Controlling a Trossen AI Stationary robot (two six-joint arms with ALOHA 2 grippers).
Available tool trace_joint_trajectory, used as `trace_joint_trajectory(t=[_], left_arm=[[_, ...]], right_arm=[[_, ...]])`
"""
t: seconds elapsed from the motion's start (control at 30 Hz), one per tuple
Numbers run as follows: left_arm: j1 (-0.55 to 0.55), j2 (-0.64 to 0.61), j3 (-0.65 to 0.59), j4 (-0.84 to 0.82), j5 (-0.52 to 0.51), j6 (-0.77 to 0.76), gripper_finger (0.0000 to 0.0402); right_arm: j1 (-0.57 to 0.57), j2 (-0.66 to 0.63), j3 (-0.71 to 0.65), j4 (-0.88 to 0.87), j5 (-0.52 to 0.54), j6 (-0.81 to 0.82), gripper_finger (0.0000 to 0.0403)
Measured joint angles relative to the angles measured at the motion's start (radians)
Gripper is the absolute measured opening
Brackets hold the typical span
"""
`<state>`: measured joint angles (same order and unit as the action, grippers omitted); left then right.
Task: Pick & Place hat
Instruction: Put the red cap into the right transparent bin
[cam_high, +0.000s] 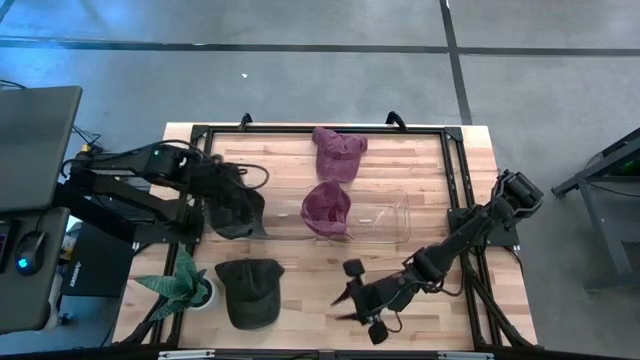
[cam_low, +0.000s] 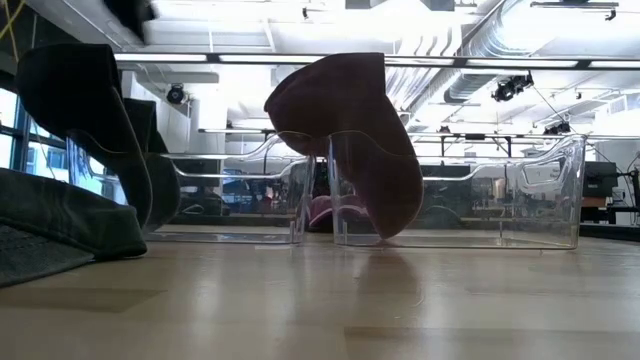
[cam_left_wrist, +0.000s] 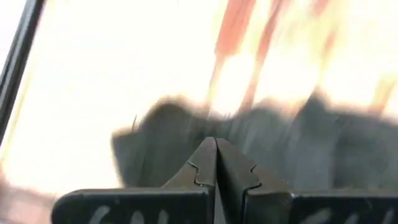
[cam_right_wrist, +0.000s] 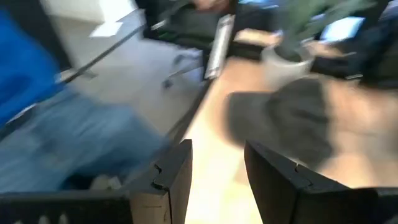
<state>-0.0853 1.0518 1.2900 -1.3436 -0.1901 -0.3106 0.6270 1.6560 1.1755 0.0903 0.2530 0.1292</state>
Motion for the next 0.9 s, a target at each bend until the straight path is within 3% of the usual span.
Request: trace_joint_trajectory(t=[0.13,0.2,0.33,0.4,0.5,0.67,0.77,0.9], left_arm=[[0.0,-0.026,-0.074,0.406,0.023,0.128,0.0001],[0.0,-0.022,-0.126,0.623,-0.015,0.225,0.0001],[0.086,0.055,-0.226,0.999,-0.154,0.422,0.0001],[0.187,0.108,-0.259,1.069,-0.148,0.449,0.0001],[0.384,0.203,-0.262,1.156,0.014,0.442,0.0001],[0.648,0.308,-0.262,1.226,0.312,0.4,0.0001],[0.702,0.339,-0.261,1.225,0.4,0.397,0.0001],[0.692,0.342,-0.261,1.2,0.423,0.398,0.0001]], right_arm=[[-0.032,-0.102,0.0,0.006,0.156,-0.015,0.0142],[-0.081,-0.165,0.002,-0.002,0.242,-0.028,0.0142],[-0.322,-0.28,0.004,-0.179,0.271,0.009,0.0142],[-0.5,-0.304,0.004,-0.332,0.209,0.066,0.0142],[-0.78,-0.302,-0.002,-0.507,0.077,0.111,0.0143],[-1.153,-0.24,-0.07,-0.487,-0.246,0.04,0.0171],[-1.295,-0.158,-0.096,-0.414,-0.369,-0.006,0.0199],[-1.394,-0.009,-0.081,-0.348,-0.424,-0.033,0.0227]])
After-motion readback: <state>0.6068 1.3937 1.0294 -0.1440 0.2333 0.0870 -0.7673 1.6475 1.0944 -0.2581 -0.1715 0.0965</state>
